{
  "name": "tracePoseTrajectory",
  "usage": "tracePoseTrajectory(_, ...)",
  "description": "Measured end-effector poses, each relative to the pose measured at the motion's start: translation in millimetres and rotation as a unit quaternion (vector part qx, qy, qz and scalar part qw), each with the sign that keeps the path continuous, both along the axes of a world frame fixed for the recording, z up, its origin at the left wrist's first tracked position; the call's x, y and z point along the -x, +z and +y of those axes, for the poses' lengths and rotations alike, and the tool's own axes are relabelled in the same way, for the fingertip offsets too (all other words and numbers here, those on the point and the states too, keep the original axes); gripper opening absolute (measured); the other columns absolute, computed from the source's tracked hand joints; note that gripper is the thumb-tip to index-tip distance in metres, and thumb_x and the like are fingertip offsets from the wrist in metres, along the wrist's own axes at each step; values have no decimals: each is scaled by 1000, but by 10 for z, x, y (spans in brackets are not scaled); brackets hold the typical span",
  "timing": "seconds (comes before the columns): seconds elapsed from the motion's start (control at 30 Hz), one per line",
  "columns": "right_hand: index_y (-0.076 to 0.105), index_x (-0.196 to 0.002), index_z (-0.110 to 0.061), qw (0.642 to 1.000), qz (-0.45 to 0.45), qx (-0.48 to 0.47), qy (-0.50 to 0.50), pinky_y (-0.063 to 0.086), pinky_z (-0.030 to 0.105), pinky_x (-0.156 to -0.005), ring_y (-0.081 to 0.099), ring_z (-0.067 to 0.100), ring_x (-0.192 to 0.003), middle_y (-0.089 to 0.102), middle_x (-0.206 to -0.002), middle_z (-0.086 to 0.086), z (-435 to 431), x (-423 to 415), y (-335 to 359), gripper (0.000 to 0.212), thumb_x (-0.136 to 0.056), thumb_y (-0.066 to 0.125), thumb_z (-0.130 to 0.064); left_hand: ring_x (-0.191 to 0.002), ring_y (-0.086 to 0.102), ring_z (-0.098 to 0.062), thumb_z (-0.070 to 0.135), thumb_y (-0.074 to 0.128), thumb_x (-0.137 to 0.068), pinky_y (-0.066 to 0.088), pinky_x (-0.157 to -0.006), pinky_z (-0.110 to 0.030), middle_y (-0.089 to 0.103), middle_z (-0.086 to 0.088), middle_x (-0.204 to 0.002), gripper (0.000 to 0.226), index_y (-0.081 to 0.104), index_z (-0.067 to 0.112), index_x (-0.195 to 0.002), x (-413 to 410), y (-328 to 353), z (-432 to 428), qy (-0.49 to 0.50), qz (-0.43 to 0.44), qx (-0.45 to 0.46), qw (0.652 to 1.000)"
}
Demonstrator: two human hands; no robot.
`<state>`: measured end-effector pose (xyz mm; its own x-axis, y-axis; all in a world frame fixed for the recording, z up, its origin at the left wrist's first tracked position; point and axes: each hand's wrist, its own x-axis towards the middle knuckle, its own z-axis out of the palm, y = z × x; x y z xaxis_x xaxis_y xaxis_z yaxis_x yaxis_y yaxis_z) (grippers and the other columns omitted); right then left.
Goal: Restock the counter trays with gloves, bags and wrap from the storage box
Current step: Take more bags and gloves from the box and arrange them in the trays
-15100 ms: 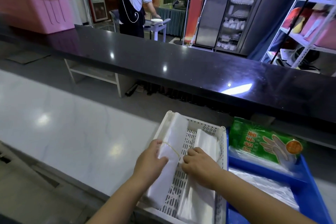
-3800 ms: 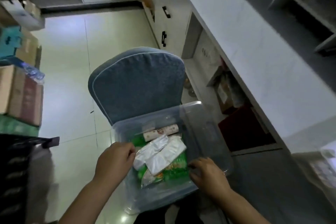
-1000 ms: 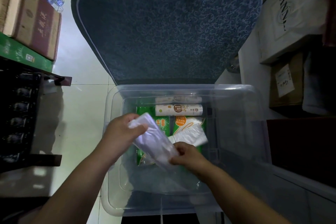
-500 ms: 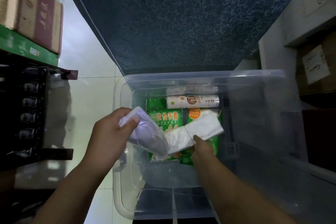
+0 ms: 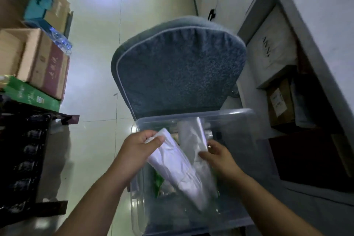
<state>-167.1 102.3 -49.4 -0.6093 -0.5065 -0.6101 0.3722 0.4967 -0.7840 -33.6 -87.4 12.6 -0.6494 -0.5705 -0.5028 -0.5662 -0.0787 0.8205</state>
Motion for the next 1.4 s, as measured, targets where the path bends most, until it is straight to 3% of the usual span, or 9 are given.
tracePoseTrajectory(0.3,60,-75,-25,998,-11,50,27,42,15,-50,52,1,-55,58,-63,-9,301,-61,1428,19,-92,56,-32,-61,54,-13,21,63,-87,39,-58,-28,63,-3,-66,17,67,13,-73,554,1034,303,-99,114,62,987)
tracePoseTrajectory(0.4,62,-85,-20,999,26,28,30,48,22,-65,59,7,-70,64,-76,-7,520,-100,1744,34,-79,64,-53,-58,53,-15,21,61,-87,39,-54,-27,61,-5,-62,19,65,11,-71,696,1199,496,-147,130,77,977)
tracePoseTrajectory(0.57,61,-100,-23,994,98,-38,42,54,30,-82,66,11,-92,70,-100,0,968,-218,2107,46,-61,84,-31,-60,52,-15,22,64,-84,40,-57,-31,58,-1,-61,20,61,11,-68,923,1372,967,-225,171,94,955)
tracePoseTrajectory(0.7,60,-93,-21,987,145,-72,-14,49,15,-68,59,-5,-75,64,-87,-9,1405,-345,2419,37,-64,83,-21,-82,51,-8,33,68,-77,45,-71,-31,55,14,-84,8,61,31,-80,1098,1508,1394,-271,193,185,925)
tracePoseTrajectory(0.83,59,-104,-18,979,161,-109,-57,52,25,-78,63,10,-90,67,-101,2,1909,-490,2705,44,-65,80,-23,-90,57,-12,33,66,-82,51,-67,-23,53,8,-104,36,52,27,-115,1282,1747,1850,-403,118,-33,907)
tracePoseTrajectory(0.93,60,-103,-22,973,172,-128,-91,52,32,-86,64,13,-93,68,-102,0,2285,-617,2841,46,-63,81,-28,-70,62,-13,27,66,-84,51,-60,-22,66,-1,-82,12,64,16,-87,1313,1917,2279,-477,151,-16,866)
tracePoseTrajectory(1.07,61,-104,-23,962,185,-121,-158,50,31,-86,64,11,-93,69,-101,-2,2788,-824,2967,49,-60,81,-35,-52,54,-11,21,71,-79,44,-50,-23,61,1,-57,23,62,14,-59,1306,2051,2867,-461,197,-24,865)
tracePoseTrajectory(1.23,63,-110,-24,971,115,-33,-206,51,18,-81,65,7,-96,70,-106,1,3513,-1099,3174,43,-69,78,-21,-41,50,-2,24,71,-77,40,-41,-15,57,6,-45,22,67,9,-62,1281,2243,3595,-469,236,-16,851)
tracePoseTrajectory(1.4,66,-106,-20,965,109,-39,-234,50,19,-79,67,11,-94,72,-103,0,4324,-1348,3248,44,-65,81,-19,-48,54,-7,33,67,-78,44,-46,-23,57,3,-52,28,65,7,-68,1125,2424,4411,-497,257,-22,828)
